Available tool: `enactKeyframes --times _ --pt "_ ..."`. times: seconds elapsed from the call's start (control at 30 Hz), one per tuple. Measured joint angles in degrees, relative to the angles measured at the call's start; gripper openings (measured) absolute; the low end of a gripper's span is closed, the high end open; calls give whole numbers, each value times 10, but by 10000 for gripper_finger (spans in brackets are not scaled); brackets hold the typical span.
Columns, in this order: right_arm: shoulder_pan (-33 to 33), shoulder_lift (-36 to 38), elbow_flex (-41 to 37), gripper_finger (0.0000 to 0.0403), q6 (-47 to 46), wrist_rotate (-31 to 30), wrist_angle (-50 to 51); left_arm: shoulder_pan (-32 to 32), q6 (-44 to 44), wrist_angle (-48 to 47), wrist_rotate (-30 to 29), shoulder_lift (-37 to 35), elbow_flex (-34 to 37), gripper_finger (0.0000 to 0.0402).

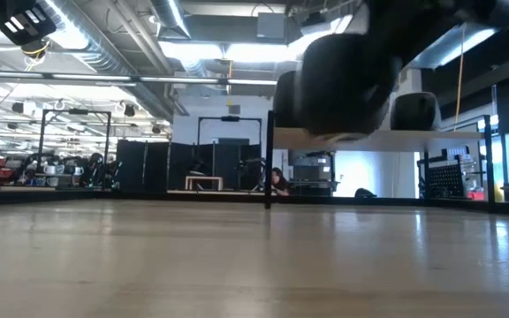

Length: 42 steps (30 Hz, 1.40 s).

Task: Place coffee mugs
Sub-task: Put the orange mug on the shelf

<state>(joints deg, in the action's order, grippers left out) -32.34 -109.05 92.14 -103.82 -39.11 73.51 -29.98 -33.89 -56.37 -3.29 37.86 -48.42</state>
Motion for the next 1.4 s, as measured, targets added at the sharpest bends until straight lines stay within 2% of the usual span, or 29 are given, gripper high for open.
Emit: enactKeyframes --times 0.37,0.67,0.83,1.13,1.27,1.4 --pt "-2 88 0 44 -96 21 168 0 15 -1 0 0 0 114" --pt "-3 172 -78 44 -159 31 161 0 16 -1 0 0 0 114" --pt "-3 205 -107 44 -145 45 161 0 20 -1 0 0 0 114" --pt "-3 293 -165 44 -140 33 165 0 26 0 -1 0 0 114" --pt "10 320 -182 44 -112 17 166 0 26 2 -12 0 0 114" --pt "50 346 -184 44 -45 11 166 0 13 6 -29 0 0 114"
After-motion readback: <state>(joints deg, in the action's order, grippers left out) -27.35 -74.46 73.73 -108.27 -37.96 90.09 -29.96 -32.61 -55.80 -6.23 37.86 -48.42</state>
